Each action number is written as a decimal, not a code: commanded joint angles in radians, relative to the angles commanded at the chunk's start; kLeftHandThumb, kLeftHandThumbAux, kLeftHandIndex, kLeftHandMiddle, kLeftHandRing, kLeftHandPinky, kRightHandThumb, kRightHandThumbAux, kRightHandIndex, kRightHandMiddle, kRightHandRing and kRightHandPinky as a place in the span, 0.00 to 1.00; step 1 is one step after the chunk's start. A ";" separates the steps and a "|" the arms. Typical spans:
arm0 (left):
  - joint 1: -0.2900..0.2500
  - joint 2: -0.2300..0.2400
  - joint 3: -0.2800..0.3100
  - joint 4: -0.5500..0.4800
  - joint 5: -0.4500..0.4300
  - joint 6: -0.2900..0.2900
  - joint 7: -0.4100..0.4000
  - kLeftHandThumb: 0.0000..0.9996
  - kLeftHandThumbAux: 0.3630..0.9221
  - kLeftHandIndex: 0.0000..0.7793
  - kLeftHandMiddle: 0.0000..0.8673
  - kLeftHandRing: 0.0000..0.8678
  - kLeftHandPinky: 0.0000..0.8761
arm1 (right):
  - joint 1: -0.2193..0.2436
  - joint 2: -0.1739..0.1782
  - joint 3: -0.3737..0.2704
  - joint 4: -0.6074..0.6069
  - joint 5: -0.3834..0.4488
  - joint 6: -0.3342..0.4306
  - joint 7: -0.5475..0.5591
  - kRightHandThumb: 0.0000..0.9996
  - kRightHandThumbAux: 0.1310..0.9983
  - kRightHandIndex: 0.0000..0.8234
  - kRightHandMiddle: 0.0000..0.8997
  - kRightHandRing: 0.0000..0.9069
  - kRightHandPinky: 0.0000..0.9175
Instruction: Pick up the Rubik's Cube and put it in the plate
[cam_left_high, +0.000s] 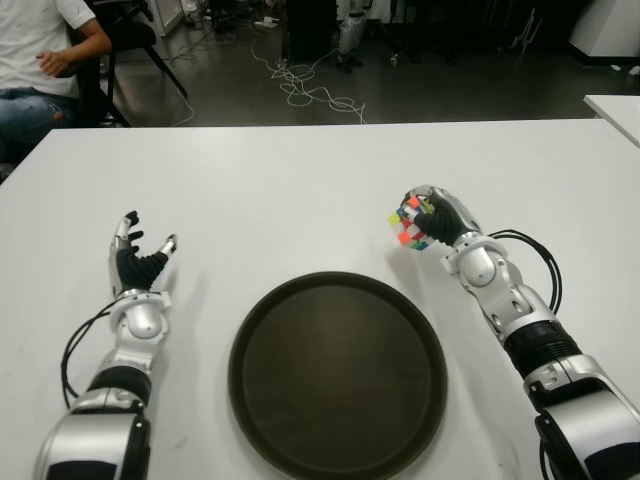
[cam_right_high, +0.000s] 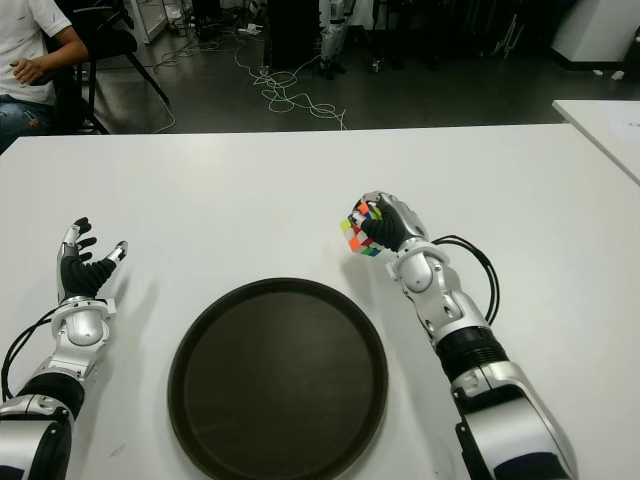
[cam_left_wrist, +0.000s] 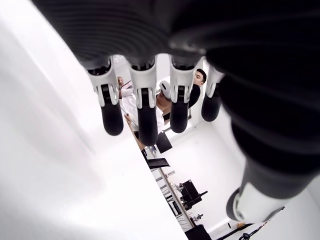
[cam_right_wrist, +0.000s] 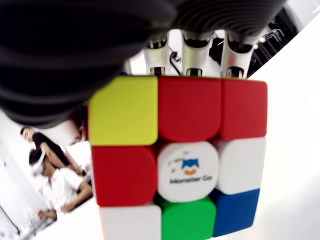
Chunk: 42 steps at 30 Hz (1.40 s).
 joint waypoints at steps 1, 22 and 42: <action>0.000 0.000 0.000 0.000 0.000 0.000 0.000 0.03 0.61 0.13 0.17 0.18 0.17 | 0.001 0.003 -0.006 0.002 0.006 -0.006 -0.007 0.70 0.68 0.53 0.84 0.85 0.84; -0.003 0.001 -0.009 0.003 0.013 -0.004 0.017 0.04 0.66 0.15 0.21 0.22 0.23 | 0.013 0.109 -0.259 -0.038 0.429 -0.122 0.152 0.70 0.68 0.53 0.89 0.89 0.88; -0.003 -0.003 -0.006 -0.002 0.010 0.000 0.014 0.06 0.68 0.15 0.18 0.19 0.20 | 0.024 0.134 -0.365 -0.225 0.726 0.279 0.406 0.70 0.68 0.53 0.87 0.88 0.88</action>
